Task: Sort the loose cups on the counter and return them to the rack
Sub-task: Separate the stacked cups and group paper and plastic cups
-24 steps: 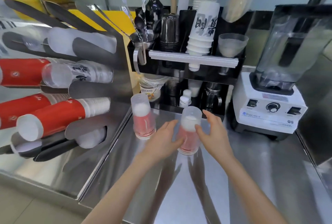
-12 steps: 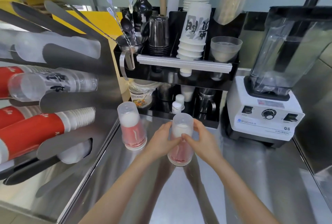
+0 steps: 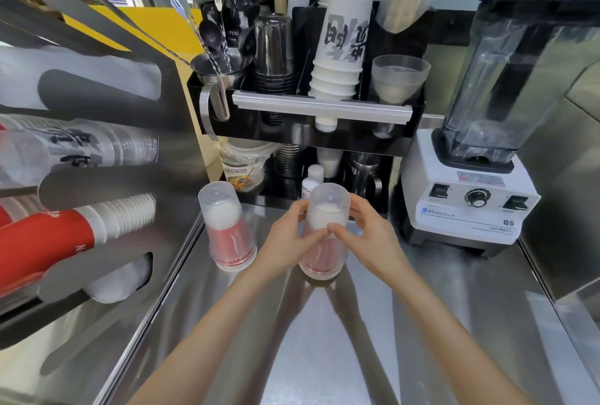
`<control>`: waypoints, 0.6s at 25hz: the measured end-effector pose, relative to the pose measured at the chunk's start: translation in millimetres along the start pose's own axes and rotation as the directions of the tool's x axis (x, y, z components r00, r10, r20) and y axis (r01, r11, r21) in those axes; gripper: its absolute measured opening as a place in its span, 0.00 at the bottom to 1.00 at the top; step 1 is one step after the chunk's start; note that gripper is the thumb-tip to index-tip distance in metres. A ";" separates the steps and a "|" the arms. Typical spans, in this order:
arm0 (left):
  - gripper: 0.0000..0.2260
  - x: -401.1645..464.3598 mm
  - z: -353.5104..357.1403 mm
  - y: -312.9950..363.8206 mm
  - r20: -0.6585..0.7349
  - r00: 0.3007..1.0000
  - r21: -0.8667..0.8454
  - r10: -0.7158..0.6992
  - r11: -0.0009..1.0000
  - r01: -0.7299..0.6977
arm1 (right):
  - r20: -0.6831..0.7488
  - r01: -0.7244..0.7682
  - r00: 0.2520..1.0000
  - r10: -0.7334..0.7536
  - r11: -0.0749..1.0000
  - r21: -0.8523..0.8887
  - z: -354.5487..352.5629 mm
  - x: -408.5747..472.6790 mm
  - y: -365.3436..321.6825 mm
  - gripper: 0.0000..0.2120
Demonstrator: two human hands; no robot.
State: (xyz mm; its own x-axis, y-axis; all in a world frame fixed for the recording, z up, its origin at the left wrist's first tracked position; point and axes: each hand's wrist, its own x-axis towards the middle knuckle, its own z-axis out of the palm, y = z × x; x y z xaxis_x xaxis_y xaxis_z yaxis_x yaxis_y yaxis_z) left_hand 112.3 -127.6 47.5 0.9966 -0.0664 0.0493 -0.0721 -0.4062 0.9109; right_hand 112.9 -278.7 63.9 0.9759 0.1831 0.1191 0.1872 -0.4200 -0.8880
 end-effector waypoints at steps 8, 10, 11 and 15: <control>0.24 -4.0 -1.7 7.8 -0.017 0.999 -0.021 0.040 0.999 -0.041 | 0.056 0.030 0.998 -0.033 0.998 0.059 -4.3 -0.9 0.0 0.25; 0.24 -3.8 -1.8 9.0 -0.029 0.998 -0.020 0.048 0.999 -0.048 | 0.095 0.009 0.995 -0.020 0.994 0.108 -3.8 -1.9 3.7 0.26; 0.25 -4.1 -1.9 9.1 -0.030 0.998 -0.014 0.052 0.999 -0.053 | 0.103 0.002 0.995 -0.014 0.993 0.115 -3.4 -2.9 5.9 0.27; 0.24 -3.7 -3.3 10.2 -0.049 0.997 0.006 0.064 0.998 -0.064 | 0.107 -0.030 0.994 0.021 0.996 0.087 0.3 -5.1 18.5 0.31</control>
State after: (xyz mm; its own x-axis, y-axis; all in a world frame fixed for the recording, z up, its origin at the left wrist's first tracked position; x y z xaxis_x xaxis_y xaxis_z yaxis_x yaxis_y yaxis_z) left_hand 107.9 -128.5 58.0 0.9907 -0.0477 0.1274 -0.1358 -0.4068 0.9034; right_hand 111.3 -287.1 46.7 0.9618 0.2687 0.0523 0.1471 -0.3460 -0.9266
